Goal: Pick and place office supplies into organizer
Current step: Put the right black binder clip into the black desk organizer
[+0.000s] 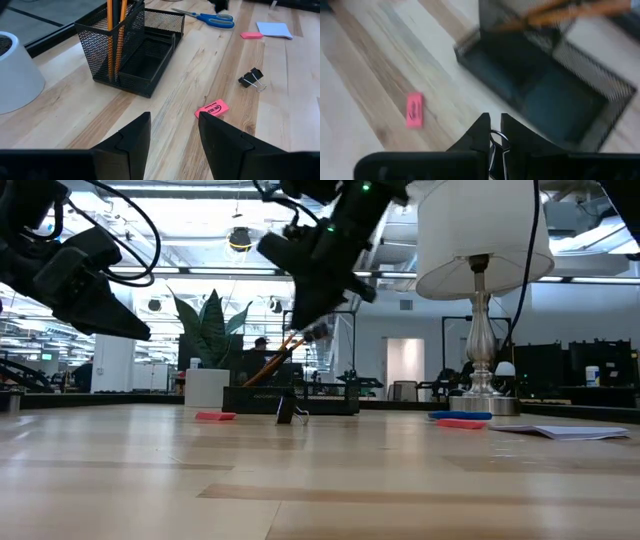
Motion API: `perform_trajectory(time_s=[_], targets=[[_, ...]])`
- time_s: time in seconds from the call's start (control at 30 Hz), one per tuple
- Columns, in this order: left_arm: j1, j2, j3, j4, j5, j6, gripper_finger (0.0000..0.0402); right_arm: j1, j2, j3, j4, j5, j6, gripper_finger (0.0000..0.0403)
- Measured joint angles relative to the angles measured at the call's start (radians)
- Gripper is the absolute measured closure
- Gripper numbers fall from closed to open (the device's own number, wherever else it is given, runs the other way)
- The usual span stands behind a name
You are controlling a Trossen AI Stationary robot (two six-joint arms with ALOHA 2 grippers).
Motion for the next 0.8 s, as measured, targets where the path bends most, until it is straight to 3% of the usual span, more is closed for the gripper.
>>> perform_trajectory(time_s=[0.1,0.5,0.8], targets=[[0.000,0.000,0.000,0.000,0.000,0.000,0.0242,-0.033,0.000,0.008,0.071,-0.041,-0.052,0.0401],[0.000,0.000,0.000,0.000,0.000,0.000,0.0242,-0.117,0.000,0.009,0.273,-0.179,-0.130,0.0400],[0.000,0.000,0.000,0.000,0.000,0.000,0.0242,-0.133,0.000,0.009,0.298,-0.224,-0.158,0.0401]])
